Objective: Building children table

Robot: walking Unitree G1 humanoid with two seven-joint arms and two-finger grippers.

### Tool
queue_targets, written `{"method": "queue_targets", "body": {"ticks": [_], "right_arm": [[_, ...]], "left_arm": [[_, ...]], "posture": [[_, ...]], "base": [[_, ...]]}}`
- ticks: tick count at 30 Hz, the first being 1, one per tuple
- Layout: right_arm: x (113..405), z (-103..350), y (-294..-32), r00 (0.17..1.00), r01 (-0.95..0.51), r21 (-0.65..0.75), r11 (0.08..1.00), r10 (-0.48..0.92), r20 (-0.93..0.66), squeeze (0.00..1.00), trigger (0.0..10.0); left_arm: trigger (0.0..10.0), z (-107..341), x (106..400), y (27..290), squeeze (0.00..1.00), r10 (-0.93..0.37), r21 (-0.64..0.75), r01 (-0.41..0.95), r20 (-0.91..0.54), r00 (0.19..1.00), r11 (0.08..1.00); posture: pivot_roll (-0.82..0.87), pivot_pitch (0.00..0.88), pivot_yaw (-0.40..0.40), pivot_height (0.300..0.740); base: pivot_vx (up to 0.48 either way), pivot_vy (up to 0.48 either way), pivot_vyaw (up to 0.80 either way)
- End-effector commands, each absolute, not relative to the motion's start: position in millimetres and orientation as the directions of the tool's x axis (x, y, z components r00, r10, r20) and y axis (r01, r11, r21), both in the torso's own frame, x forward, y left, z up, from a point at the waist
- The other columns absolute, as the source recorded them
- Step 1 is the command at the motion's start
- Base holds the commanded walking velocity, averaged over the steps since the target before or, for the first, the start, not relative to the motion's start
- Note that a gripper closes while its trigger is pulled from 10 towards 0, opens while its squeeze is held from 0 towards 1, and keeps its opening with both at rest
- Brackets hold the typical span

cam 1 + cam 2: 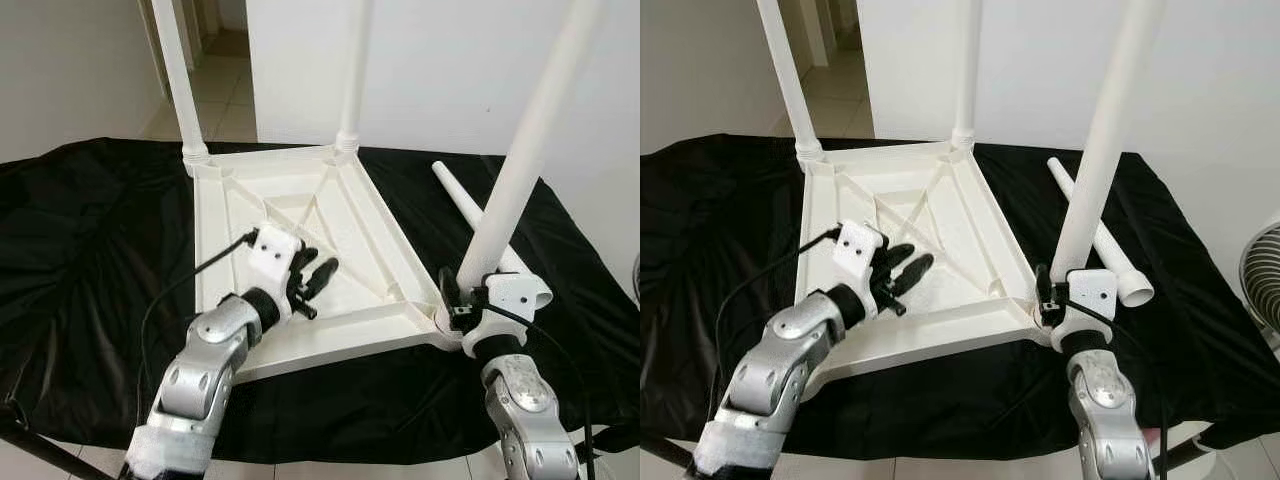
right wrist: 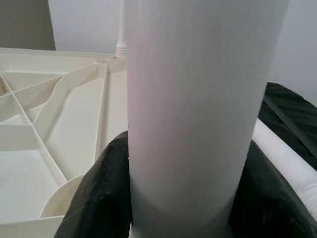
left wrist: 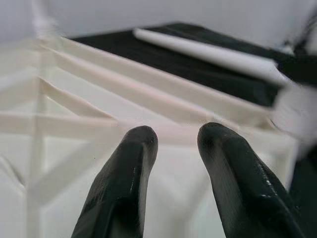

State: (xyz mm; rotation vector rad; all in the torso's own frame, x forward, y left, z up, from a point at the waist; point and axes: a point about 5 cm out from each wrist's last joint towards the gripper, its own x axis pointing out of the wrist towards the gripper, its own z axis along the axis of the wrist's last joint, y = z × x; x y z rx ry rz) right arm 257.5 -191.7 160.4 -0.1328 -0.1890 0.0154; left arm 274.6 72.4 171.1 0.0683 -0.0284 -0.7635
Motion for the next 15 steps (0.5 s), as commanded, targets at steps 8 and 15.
{"method": "queue_targets", "body": {"ticks": [8, 15], "right_arm": [[256.3, 156.8, -192.8, 0.986, -0.013, -0.142, 0.99, 0.037, 0.165, 0.0, 10.0], [254.1, 157.8, -188.1, 0.977, -0.072, -0.157, 0.985, 0.101, 0.187, 0.0, 10.0]], "left_arm": [[10.0, 169.7, 260.8, 62.5, 0.0, -0.817, 0.107, 0.816, -0.044, 0.575, 0.569], [10.0, 169.9, 254.7, 55.0, 0.0, -0.84, 0.126, 0.839, -0.061, 0.539, 0.529]], "posture": [[-0.03, 0.064, 0.015, 0.74], [-0.04, 0.066, 0.018, 0.74]], "base": [[0.0, 0.0, 0.0], [0.0, 0.0, 0.0]]}}
